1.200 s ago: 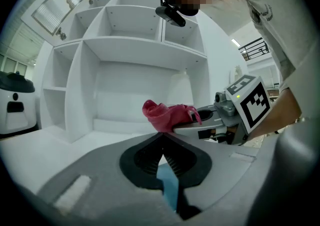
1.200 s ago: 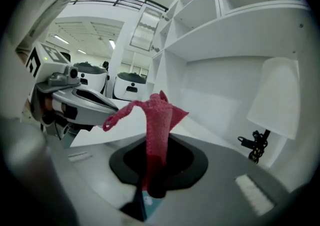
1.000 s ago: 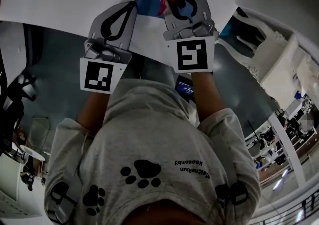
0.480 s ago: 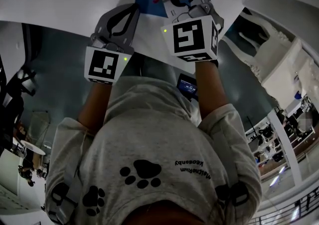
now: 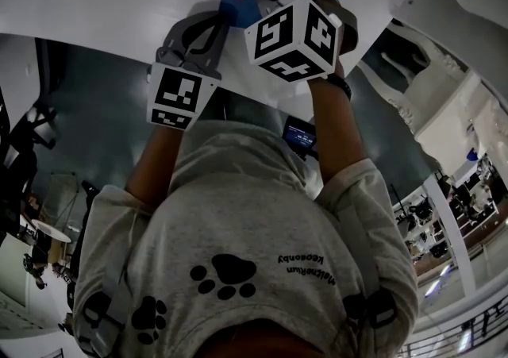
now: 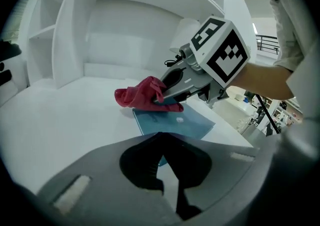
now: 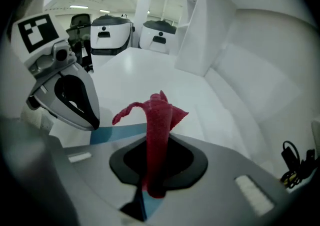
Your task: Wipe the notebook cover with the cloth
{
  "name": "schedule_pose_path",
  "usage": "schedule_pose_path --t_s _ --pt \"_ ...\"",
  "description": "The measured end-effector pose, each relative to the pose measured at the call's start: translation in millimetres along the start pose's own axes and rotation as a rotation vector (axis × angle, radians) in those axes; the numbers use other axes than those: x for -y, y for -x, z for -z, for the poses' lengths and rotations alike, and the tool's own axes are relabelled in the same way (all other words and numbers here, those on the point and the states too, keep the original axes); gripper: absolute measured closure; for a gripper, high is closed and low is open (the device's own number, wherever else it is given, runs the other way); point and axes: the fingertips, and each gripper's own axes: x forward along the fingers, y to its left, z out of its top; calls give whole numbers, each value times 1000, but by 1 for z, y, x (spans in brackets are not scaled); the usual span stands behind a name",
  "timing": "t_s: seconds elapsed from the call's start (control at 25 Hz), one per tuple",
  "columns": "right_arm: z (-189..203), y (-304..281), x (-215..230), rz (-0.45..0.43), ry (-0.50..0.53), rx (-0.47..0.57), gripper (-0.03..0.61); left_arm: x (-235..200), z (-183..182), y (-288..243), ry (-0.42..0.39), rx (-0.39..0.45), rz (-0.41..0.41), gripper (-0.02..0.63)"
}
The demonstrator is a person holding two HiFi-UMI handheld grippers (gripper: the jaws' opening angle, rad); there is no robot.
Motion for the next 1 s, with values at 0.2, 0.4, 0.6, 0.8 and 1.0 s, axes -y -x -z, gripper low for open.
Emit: schedule_pose_path --t_s 0.2,0.4,0.6,0.8,1.0 --pt "9 -18 -1 -23 61 -92 531 -1 9 -5 13 -44 0 612" --pt "10 -23 -2 -72 48 -114 532 0 20 -12 28 -94 4 612" --pt "15 -22 -3 -96 45 -102 534 1 24 -15 36 -118 0 612" --pt "31 -12 4 -91 16 -118 534 -2 24 -13 41 -112 -10 612" --pt "58 4 13 -72 -16 -140 534 -7 24 -7 37 -104 -30 612"
